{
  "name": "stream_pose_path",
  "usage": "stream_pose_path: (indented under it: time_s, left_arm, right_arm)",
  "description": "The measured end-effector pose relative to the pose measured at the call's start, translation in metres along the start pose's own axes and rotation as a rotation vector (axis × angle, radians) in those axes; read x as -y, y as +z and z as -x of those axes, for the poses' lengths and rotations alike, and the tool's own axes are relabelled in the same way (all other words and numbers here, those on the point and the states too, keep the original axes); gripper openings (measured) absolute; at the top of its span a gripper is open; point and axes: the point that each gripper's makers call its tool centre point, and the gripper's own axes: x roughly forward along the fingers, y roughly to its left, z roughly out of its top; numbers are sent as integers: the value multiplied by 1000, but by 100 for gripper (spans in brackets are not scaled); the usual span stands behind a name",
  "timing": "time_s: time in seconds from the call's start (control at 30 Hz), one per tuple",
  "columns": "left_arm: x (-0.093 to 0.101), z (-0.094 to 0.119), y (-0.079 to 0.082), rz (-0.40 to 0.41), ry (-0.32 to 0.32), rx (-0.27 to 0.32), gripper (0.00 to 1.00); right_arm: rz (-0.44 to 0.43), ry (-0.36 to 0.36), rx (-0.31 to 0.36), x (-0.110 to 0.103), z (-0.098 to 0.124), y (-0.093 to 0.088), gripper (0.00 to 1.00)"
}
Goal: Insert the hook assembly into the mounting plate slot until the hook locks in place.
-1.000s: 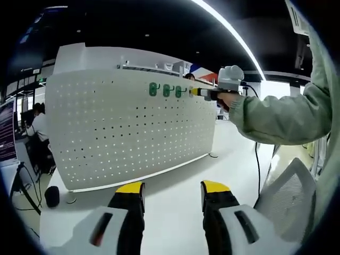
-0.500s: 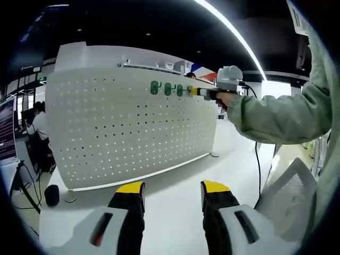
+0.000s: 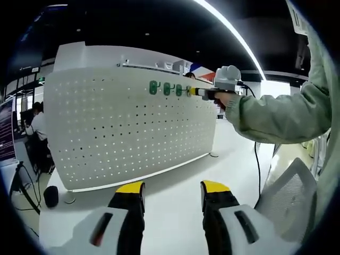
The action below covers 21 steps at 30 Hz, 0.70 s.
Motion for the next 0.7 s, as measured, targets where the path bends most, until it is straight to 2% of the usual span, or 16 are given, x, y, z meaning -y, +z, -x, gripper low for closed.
stream_pose_path:
  time_s: [0.7]
  left_arm:
    - [0, 0, 0, 4, 2, 2, 43]
  right_arm:
    - [1, 0, 4, -1, 1, 0, 2]
